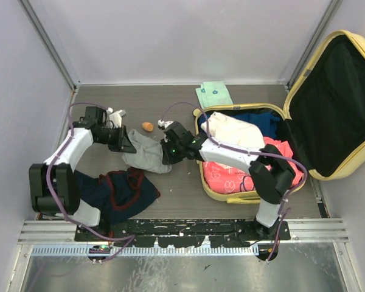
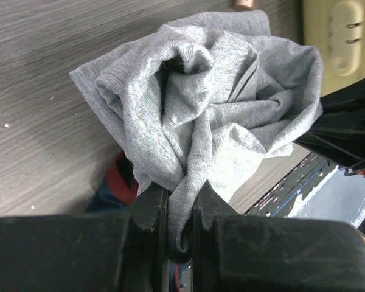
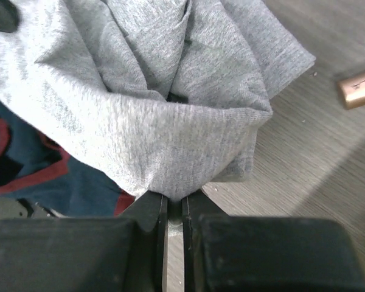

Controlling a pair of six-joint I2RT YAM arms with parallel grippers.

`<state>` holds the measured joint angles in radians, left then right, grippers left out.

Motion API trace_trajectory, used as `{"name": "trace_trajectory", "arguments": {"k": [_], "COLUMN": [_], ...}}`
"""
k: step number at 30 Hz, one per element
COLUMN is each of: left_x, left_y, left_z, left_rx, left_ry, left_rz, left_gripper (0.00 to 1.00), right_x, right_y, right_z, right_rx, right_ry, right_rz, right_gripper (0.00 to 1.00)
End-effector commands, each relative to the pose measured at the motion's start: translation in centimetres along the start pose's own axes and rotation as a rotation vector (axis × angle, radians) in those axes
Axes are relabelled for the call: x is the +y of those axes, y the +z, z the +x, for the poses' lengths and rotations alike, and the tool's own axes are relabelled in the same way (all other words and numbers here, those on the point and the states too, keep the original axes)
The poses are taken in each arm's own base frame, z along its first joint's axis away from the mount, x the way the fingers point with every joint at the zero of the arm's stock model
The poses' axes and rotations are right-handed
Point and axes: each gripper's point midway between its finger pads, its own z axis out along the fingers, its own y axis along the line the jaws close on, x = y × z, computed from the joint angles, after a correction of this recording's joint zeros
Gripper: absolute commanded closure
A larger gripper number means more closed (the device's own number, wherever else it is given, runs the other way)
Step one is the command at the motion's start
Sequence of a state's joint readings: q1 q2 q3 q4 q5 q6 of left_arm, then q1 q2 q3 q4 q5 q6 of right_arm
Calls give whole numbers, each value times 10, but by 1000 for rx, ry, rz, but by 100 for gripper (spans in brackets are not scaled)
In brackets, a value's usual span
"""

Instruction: Pack the luggage

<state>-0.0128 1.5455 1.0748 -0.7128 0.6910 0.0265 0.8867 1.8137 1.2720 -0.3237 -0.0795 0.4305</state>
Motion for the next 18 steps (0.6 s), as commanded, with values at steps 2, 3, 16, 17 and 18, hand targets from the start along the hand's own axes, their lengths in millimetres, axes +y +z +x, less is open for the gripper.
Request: {"name": "trace_trajectory", "arguments": {"k": [2, 3, 16, 17, 18], "left_x": [-59, -69, -244, -256, -269], "left_y": [-42, -46, -17, -8, 5], "left_z": [-18, -19, -32, -33, -32], "left_rx": [-124, -140, -270, -268, -253], "left_ry": [68, 84, 362, 363, 359], "left_rz": [101, 112, 253, 262, 276], "left_gripper": [100, 100, 100, 100, 100], "right_x": [34, 35, -58, -67, -76], "right_y": [-89, -101, -224, -231, -238], "right_z": [-65, -68, -55, -49, -44], "right_rx": [-226, -240, -213, -201, -196], "right_ry": [-168, -200, -436, -443, -446], "right_rz": [-143, -159, -110, -94, -73], "right_gripper": [99, 99, 99, 99, 99]}}
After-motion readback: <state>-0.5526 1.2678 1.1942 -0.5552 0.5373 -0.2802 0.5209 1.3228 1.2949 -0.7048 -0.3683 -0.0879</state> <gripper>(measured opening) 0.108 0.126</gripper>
